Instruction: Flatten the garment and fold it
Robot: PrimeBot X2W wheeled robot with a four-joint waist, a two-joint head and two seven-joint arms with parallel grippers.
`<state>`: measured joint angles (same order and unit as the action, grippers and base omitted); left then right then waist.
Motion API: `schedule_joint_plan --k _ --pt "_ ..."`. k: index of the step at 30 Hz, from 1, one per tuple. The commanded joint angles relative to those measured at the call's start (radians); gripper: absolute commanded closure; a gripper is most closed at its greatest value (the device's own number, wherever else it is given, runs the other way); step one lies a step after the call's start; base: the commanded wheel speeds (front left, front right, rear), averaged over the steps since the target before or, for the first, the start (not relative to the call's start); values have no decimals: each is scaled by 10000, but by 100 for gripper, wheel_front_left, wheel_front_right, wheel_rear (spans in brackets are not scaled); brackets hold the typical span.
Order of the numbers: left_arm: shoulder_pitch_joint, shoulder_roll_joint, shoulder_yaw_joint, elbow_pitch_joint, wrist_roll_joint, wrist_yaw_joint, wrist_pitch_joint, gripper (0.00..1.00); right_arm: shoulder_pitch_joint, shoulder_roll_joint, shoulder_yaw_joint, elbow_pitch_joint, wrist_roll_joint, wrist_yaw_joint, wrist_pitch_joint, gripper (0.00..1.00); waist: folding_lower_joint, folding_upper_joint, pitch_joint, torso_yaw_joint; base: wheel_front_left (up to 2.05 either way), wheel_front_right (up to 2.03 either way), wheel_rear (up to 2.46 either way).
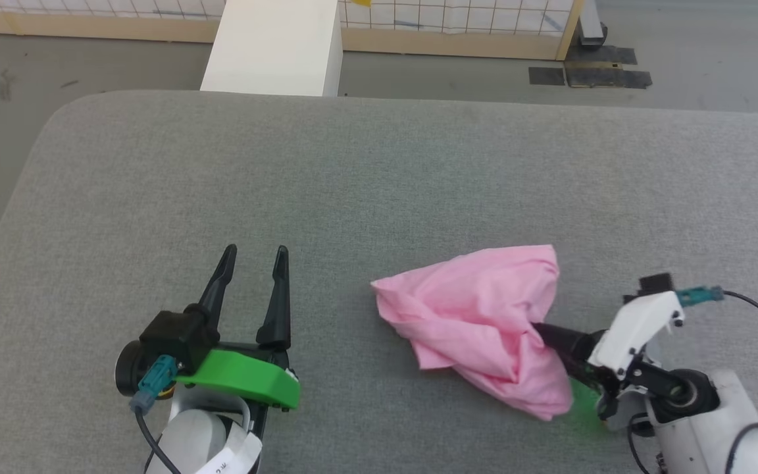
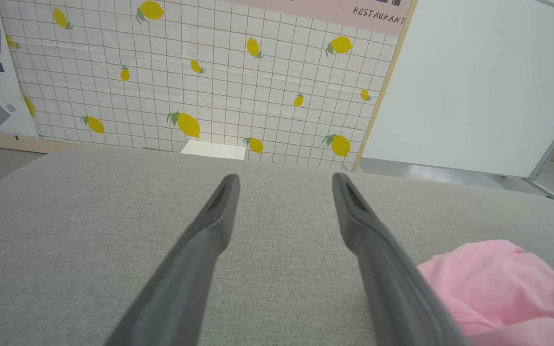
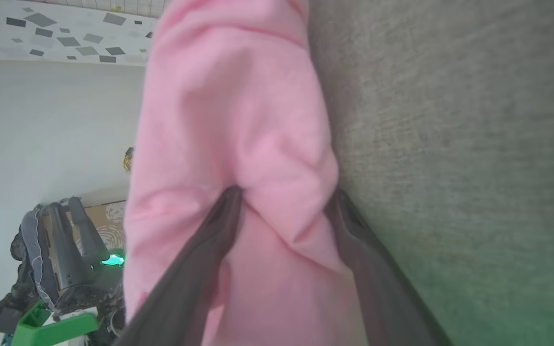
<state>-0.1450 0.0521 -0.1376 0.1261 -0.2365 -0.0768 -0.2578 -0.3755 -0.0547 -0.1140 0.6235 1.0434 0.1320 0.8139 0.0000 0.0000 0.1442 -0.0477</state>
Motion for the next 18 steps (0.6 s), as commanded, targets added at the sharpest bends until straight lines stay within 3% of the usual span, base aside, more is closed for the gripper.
schedule_joint_plan --k 1,3,9,18 --pt "-173 -18 14 -23 -80 52 -40 0 -80 43 293 76 -221 -13 143 65 0 0 44 31 0 0 0" --pt "-177 -18 16 -36 -93 68 -40 0 -86 44 574 -55 -621 -13 183 100 0 0 67 27 0 0 0" --pt "-205 -18 37 -116 -113 130 -40 0 -102 -125 1272 -1026 -2116 -13 85 100 0 0 160 -149 0 0 0" --pt "-364 -18 303 -297 207 45 -40 0 -613 -1626 3382 -3089 -5193 -13 -831 100 0 0 633 -1437 0 0 0"
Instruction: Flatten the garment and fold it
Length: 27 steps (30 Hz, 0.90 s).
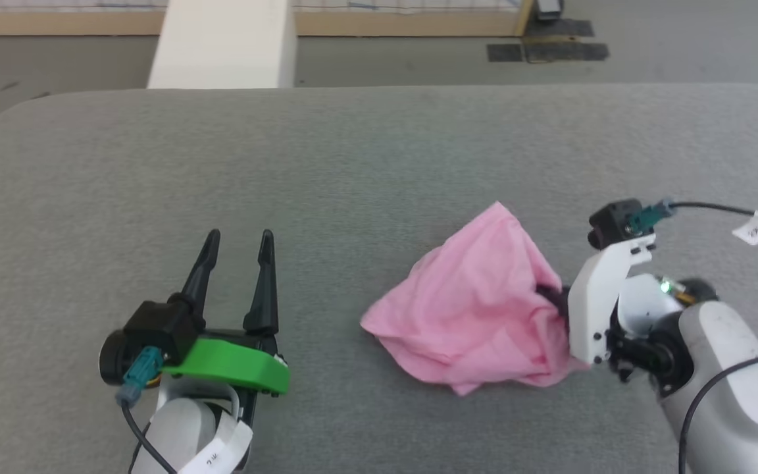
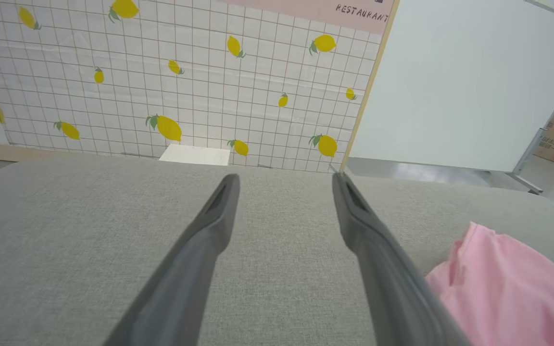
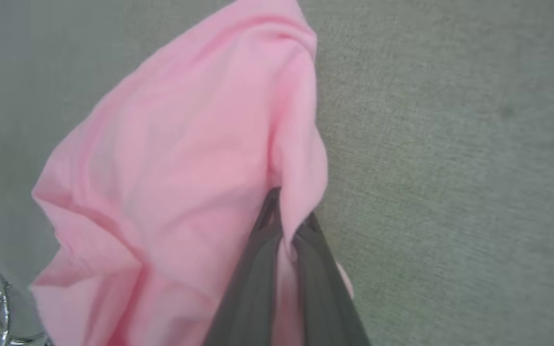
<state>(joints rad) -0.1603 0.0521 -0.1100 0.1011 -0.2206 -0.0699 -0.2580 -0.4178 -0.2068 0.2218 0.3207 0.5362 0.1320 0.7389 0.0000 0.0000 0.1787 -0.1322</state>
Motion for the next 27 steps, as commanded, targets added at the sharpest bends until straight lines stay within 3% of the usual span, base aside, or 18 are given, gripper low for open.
schedule_joint_plan --k 1,7,11,18,27 --pt "-250 -18 54 -66 94 -41 -38 0 -296 -279 161 -144 -375 -13 -174 100 0 0 356 -777 0 0 0" --pt "-589 -12 146 -146 423 -182 -38 0 -1005 -1133 442 -40 -1595 -13 -882 100 0 0 854 -1920 0 0 0" --pt "-839 65 147 -183 638 -286 -38 0 -1448 -1347 -77 493 -2377 -13 -1531 100 0 0 1271 -2560 0 0 0" --pt "-1334 407 -65 -246 1016 -411 -38 0 -2343 -871 -2770 2367 -3716 -13 -3081 100 0 0 2222 -3145 0 0 0" --pt "-1835 1046 -267 -588 1345 -464 216 0 -3568 -590 -6684 4216 -6366 -13 -4814 100 0 0 3390 -3156 0 0 0"
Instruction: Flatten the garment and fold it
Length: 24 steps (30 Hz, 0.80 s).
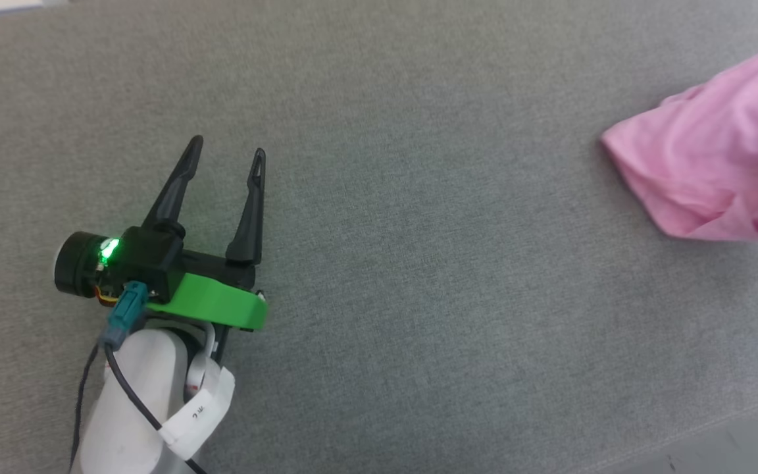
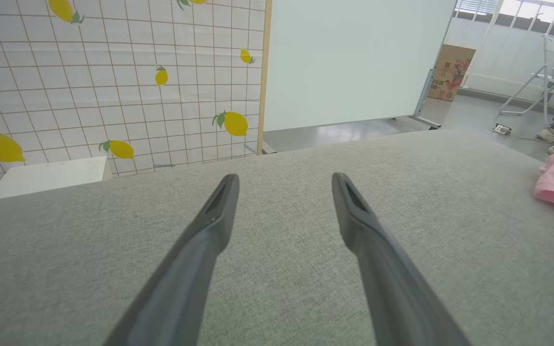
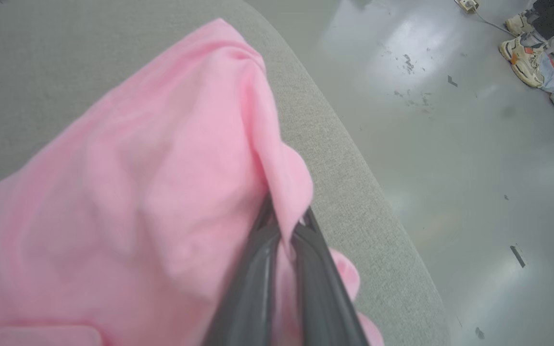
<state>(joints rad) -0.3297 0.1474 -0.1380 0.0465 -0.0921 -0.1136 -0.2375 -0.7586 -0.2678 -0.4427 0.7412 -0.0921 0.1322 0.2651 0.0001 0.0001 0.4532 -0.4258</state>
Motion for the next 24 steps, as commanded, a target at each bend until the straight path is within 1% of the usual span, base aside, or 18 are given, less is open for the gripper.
schedule_joint_plan --k 1,4,7,8,9,10,14,18,21,24 --pt "-162 168 25 -128 76 -28 76 0 -293 68 -537 114 -449 -15 -258 100 -1 -1 736 -215 0 0 0" --pt "-173 347 61 -331 92 -30 248 0 -576 262 -1730 261 -1507 -15 -677 100 -1 -1 900 -190 0 0 0" --pt "-133 442 91 -446 70 -19 341 0 -796 487 -2295 452 -2171 -15 -1031 100 -1 -1 914 -176 0 0 0" --pt "-112 458 98 -468 49 -12 355 0 -851 513 -2450 511 -2427 -15 -1138 96 -1 -1 887 -167 0 0 0" --pt "-88 460 95 -470 36 -4 358 0 -868 505 -2515 565 -2662 -15 -1210 44 -1 -1 838 -153 0 0 0" --pt "-60 441 86 -469 15 16 346 0 -878 474 -2597 611 -2937 -15 -1294 0 -1 -1 762 -124 0 0 0" --pt "79 303 49 -354 -105 90 206 0 -756 304 -2808 640 -3773 -15 -1453 0 -1 -1 300 38 0 0 0" --pt "289 68 21 -59 -296 156 -11 0 -428 246 -2947 371 -4174 -15 -1822 0 -1 -1 -434 323 0 0 0" --pt "511 -139 -13 222 -461 173 -135 0 -104 317 -2888 215 -3958 -15 -2272 0 -1 -1 -1111 591 0 0 0" --pt "779 -342 -36 491 -638 202 -204 0 360 447 -2355 127 -3302 -15 -2888 0 -1 -1 -1784 904 0 0 0"
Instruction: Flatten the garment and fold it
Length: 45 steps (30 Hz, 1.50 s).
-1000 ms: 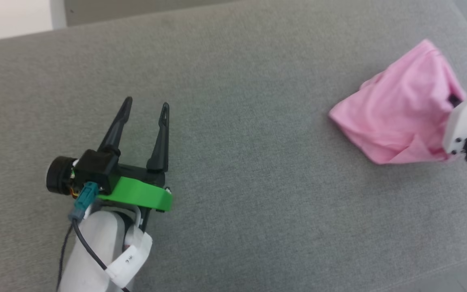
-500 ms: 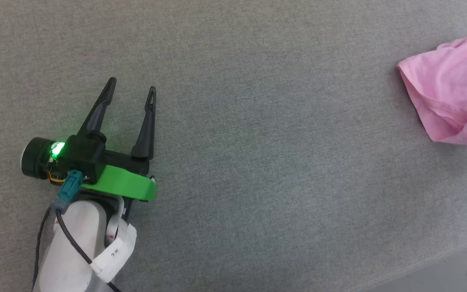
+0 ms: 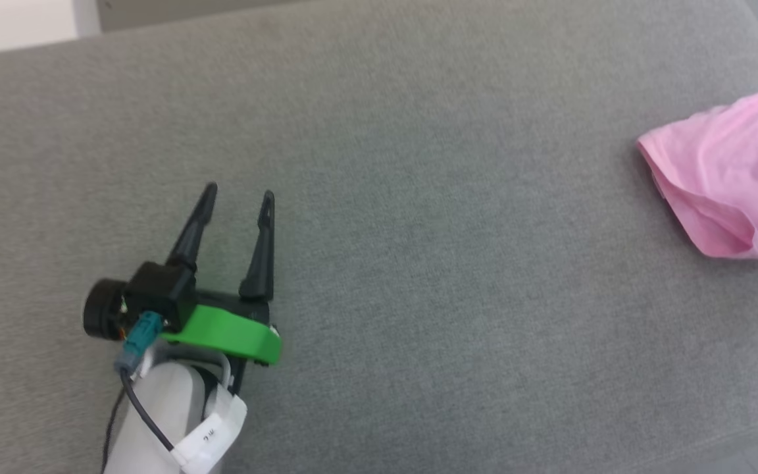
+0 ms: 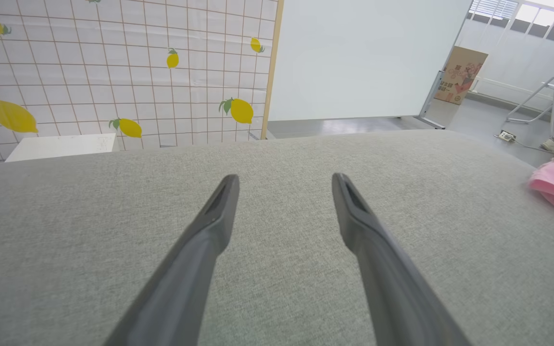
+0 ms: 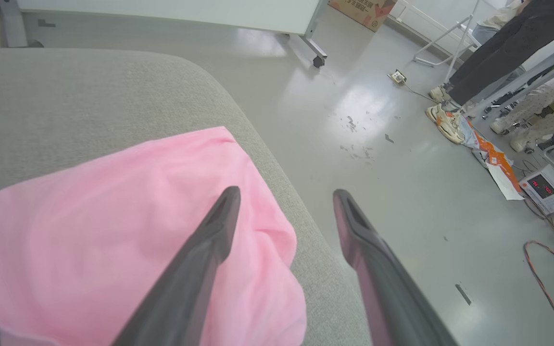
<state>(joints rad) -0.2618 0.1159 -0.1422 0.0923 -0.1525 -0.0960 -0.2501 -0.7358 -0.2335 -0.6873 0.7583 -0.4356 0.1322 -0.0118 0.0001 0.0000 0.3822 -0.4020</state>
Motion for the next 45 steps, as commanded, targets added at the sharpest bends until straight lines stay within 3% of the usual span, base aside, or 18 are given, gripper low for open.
schedule_joint_plan --k 1,8,17,27,45 --pt "179 -78 3 119 -89 29 -89 0 283 155 317 -79 406 -15 -327 0 -1 0 -1271 758 0 0 0" --pt "721 -403 141 395 -514 83 -112 0 1861 559 2538 -1404 2858 -15 -1733 0 -1 0 -2348 1419 0 0 0" --pt "1104 -602 175 562 -839 86 -115 0 4236 872 4596 -4472 4889 -15 -2136 0 -1 0 -3017 2237 0 0 0" --pt "1342 -650 65 786 -1001 133 -115 0 6012 1305 5558 -6276 5350 -15 -2215 0 -1 0 -3267 2639 0 0 0" --pt "1613 -656 -19 859 -1258 530 -116 0 7241 1726 6164 -6936 5151 -15 -1879 0 -1 0 -3312 2926 0 0 0"
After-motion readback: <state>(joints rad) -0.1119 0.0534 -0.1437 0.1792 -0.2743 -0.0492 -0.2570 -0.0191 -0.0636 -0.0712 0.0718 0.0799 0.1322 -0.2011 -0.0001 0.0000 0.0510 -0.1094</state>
